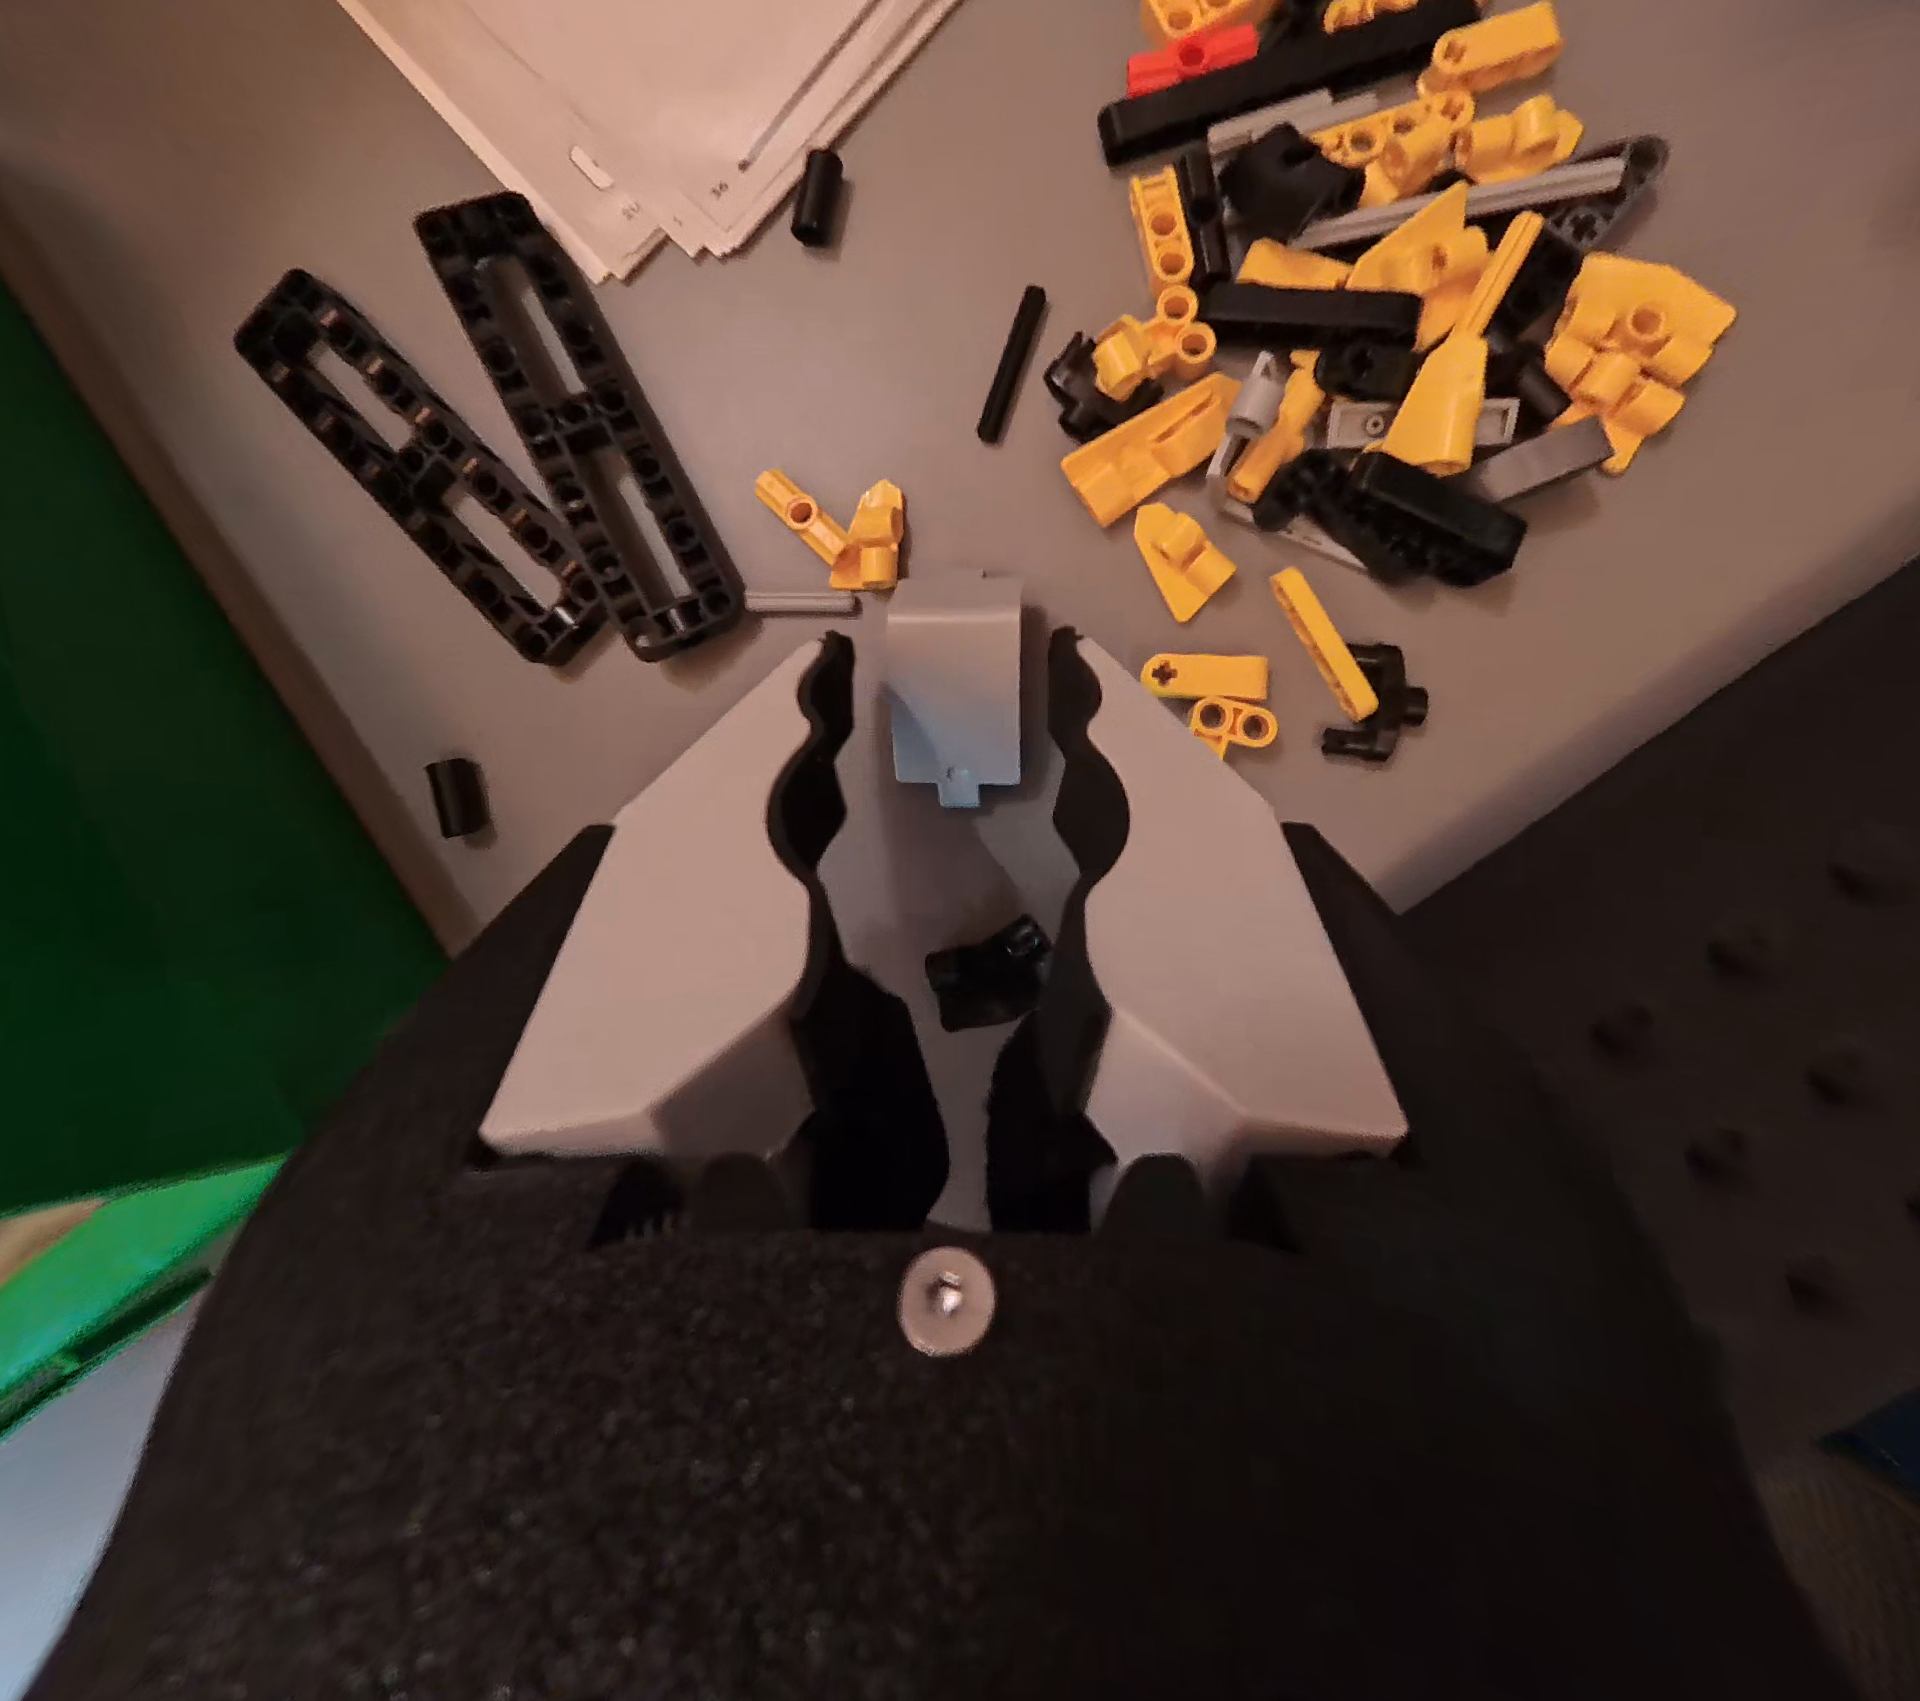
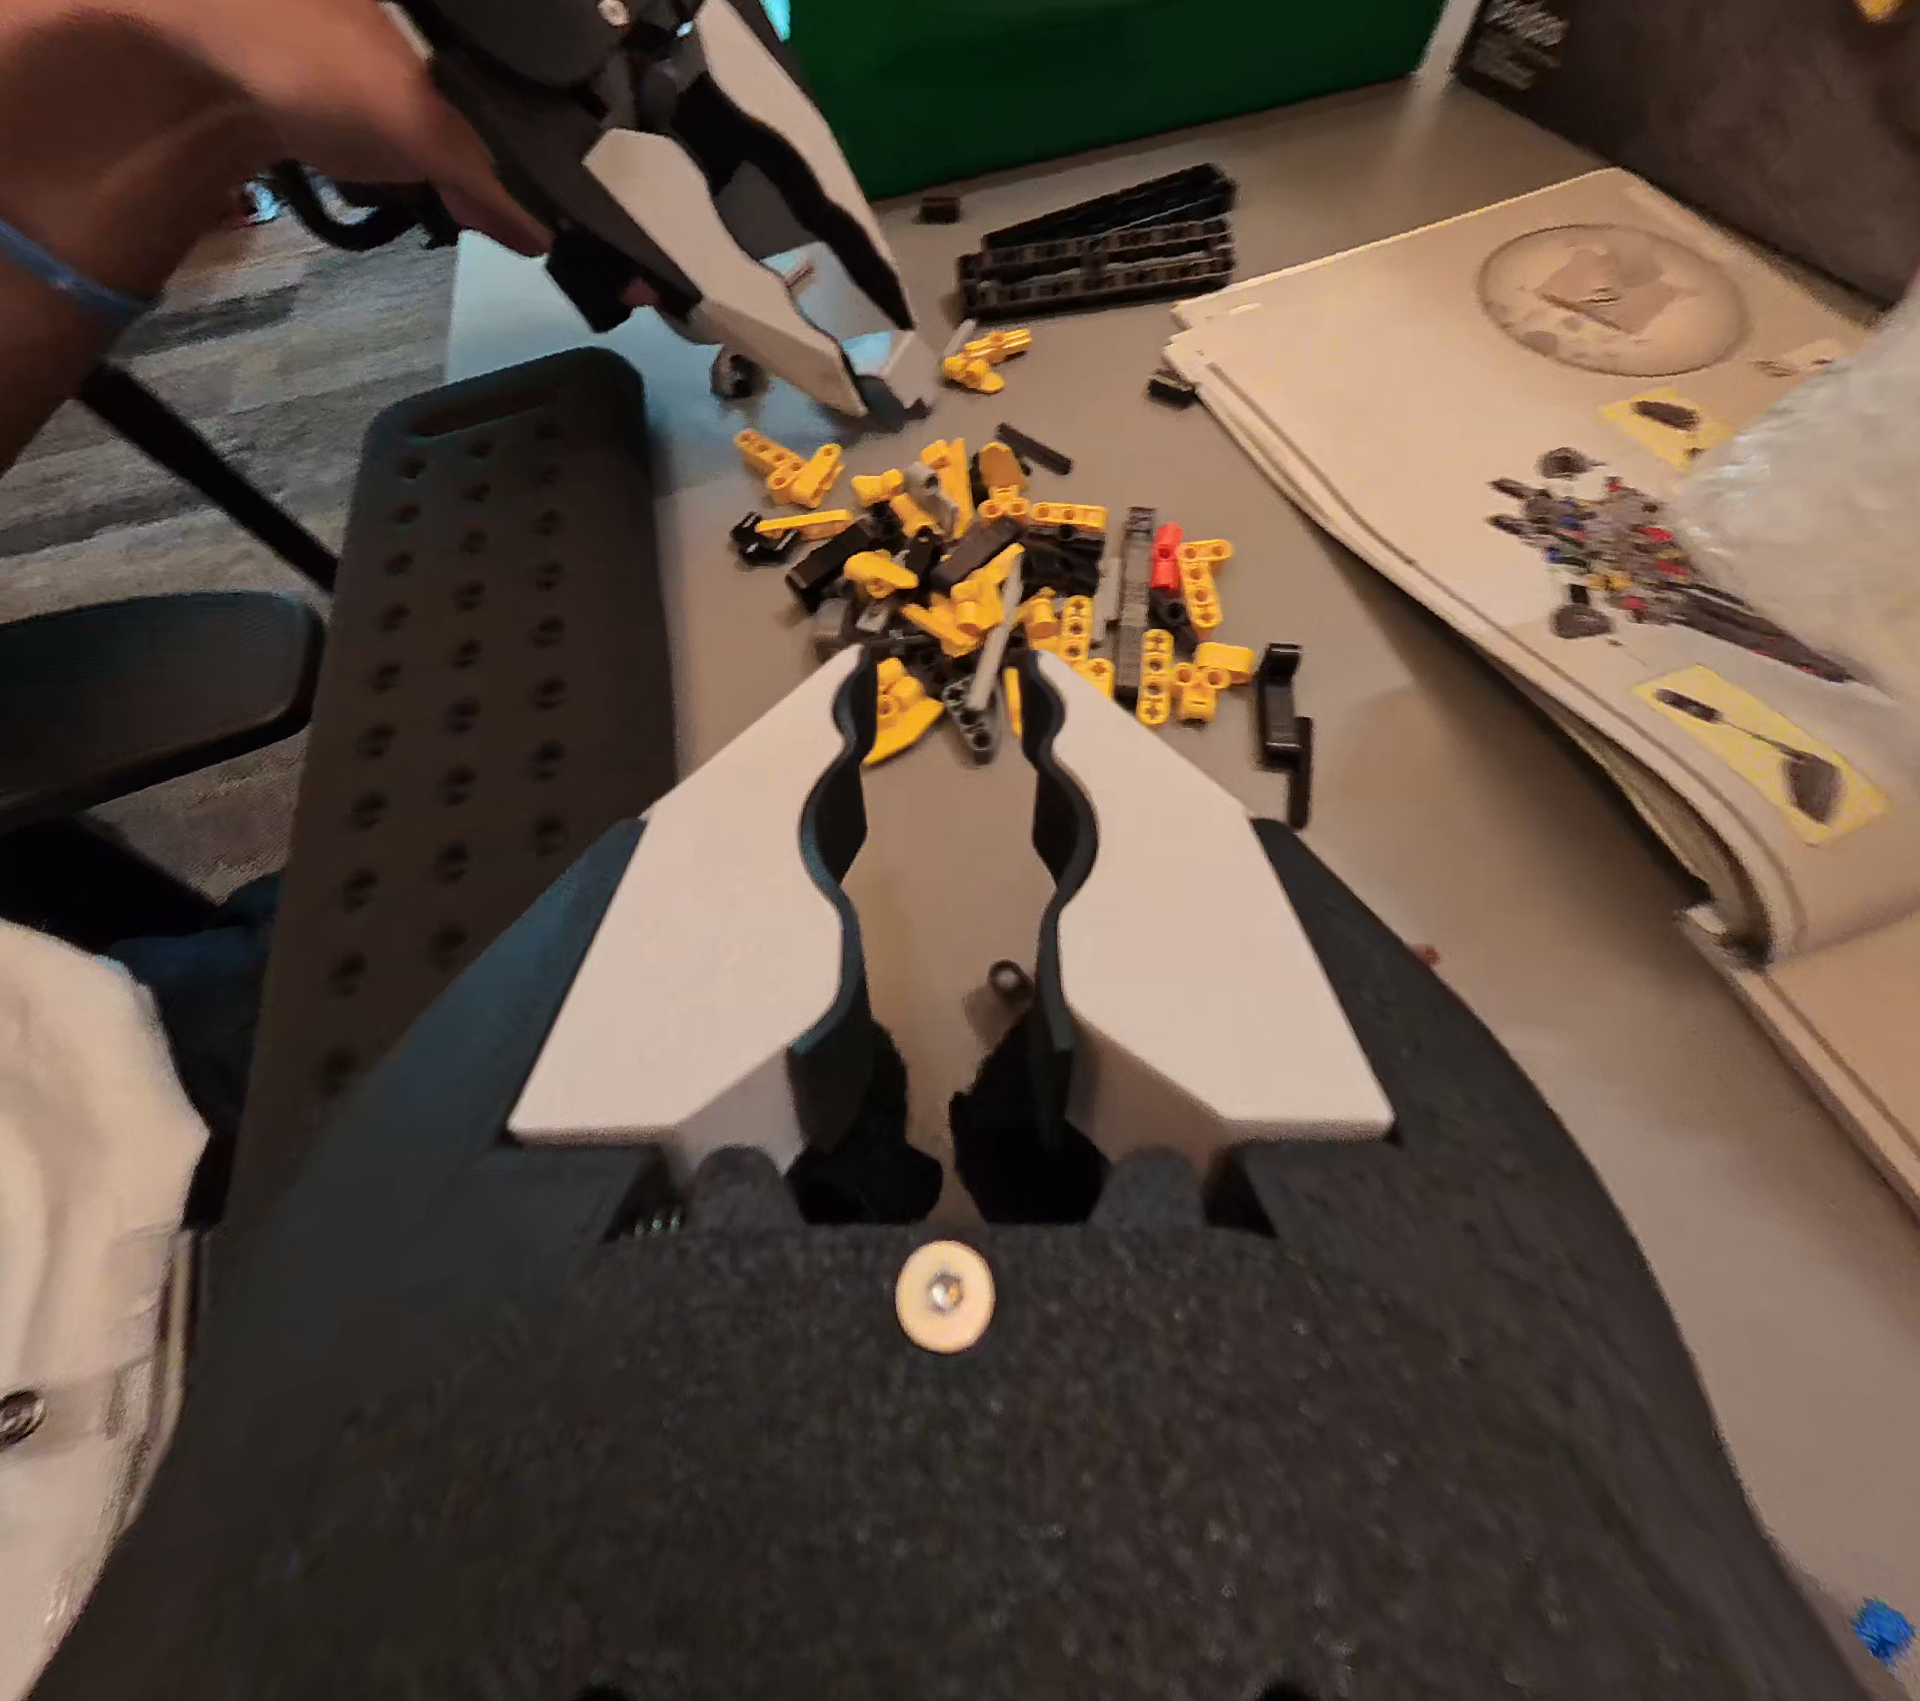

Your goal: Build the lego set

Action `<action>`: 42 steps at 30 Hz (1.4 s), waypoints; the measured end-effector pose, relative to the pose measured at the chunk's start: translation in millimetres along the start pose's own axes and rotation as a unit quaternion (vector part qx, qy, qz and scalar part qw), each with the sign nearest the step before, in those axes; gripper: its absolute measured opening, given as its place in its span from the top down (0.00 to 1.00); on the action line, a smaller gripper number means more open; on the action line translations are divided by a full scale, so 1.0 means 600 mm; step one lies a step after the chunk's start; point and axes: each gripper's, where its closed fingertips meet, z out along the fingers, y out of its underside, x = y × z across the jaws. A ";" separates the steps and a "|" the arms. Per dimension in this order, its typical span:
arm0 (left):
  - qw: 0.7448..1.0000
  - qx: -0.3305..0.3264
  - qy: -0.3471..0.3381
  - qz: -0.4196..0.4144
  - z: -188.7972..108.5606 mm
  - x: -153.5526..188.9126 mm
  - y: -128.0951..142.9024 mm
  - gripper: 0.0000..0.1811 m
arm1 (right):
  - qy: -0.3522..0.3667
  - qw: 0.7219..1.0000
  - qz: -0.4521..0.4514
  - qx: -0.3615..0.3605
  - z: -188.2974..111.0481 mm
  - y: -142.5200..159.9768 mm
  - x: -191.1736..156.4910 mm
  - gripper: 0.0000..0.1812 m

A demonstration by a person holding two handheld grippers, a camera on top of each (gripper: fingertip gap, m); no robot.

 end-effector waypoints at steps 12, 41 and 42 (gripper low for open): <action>0.956 0.270 -0.028 -0.110 -0.103 0.027 -0.146 0.82 | 0.176 0.983 0.040 0.037 -0.140 0.056 0.134 0.78; 0.967 0.235 -0.038 -0.088 0.069 -0.013 -0.492 0.99 | 0.217 0.969 0.109 0.036 -0.205 -0.005 0.280 0.72; 0.964 0.252 -0.041 -0.069 0.057 -0.009 -0.504 0.99 | 0.212 0.971 0.107 0.036 -0.204 -0.029 0.298 0.72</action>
